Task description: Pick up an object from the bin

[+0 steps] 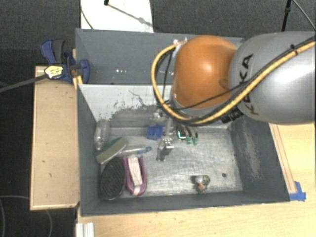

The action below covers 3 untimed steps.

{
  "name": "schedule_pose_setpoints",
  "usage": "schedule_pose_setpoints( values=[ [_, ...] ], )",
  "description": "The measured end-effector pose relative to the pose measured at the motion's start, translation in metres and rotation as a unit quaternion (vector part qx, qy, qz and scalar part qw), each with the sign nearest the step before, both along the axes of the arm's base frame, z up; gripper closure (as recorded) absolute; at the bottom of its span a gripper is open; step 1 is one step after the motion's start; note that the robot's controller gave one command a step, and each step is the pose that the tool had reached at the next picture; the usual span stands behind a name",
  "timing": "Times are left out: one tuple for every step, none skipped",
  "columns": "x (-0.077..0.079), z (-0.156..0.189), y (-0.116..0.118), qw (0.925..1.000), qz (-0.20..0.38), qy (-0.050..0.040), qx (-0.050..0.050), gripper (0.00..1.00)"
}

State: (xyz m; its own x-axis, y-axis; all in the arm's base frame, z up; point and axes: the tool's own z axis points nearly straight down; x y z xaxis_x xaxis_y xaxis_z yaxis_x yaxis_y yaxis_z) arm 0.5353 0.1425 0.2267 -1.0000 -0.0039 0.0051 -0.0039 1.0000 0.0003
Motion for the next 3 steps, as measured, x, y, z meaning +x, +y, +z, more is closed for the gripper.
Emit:
schedule_pose_setpoints(
  values=[
    [0.018, -0.148, 0.002, 0.9993, 0.037, -0.0001, -0.001, 0.0],
    [0.022, -0.143, 0.002, 0.9995, 0.032, -0.007, 0.001, 1.0],
    [0.05, -0.008, -0.087, 0.9975, 0.07, -0.0086, -0.001, 1.0]
  ],
)
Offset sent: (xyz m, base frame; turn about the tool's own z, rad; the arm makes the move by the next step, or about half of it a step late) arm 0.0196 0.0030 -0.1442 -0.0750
